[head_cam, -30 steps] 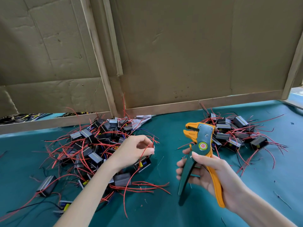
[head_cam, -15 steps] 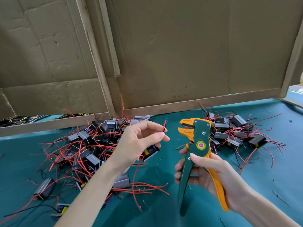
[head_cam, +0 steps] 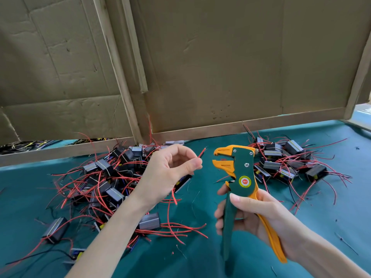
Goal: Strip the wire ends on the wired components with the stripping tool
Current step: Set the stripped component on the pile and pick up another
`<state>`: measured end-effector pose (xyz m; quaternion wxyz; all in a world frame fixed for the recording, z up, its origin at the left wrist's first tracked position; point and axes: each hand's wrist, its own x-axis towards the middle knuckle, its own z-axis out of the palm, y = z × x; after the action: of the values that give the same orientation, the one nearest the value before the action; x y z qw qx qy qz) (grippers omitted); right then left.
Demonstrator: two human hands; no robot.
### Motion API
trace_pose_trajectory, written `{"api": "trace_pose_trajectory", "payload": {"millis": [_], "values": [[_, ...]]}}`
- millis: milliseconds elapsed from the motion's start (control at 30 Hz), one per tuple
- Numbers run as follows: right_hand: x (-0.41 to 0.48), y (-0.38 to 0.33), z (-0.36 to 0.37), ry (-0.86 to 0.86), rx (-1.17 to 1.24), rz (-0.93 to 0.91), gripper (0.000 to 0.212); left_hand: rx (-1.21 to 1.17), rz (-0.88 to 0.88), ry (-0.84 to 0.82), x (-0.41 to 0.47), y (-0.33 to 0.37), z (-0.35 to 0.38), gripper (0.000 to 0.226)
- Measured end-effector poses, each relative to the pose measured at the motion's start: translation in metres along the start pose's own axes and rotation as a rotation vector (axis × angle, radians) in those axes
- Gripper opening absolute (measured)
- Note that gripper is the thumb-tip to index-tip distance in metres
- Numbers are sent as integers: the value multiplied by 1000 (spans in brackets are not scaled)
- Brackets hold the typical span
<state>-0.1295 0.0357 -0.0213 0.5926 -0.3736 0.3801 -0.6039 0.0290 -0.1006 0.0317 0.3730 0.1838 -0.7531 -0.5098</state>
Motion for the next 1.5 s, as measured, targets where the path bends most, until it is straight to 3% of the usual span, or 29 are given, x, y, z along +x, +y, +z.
{"api": "trace_pose_trajectory", "payload": {"millis": [133,267,433,633,733,933,1167,1300,1433,1500], "values": [[0,0,0,2,27,10,41,75,2,11,3,-10,-3,8],[1,1,0,52,27,8,19,227,6,-2,3,-31,-2,15],[1,1,-1,105,41,10,22,318,-97,-7,-4,-65,6,20],[3,2,-1,142,43,5,21,540,-59,-22,-8,-80,9,19],[5,2,-2,160,35,9,19,456,-32,-11,-7,-68,8,22],[0,-3,-2,54,-6,20,28,33,73,30,2,-14,-5,15],[-10,-6,1,-53,-102,15,41,233,113,-52,-3,23,-14,4],[-12,-5,4,-71,-151,19,35,244,58,-108,-6,25,-12,20],[-11,-2,4,-74,-89,38,46,205,15,-133,-5,26,-14,6],[-11,-1,5,-79,-80,32,41,213,21,-155,-5,26,-15,8]]}}
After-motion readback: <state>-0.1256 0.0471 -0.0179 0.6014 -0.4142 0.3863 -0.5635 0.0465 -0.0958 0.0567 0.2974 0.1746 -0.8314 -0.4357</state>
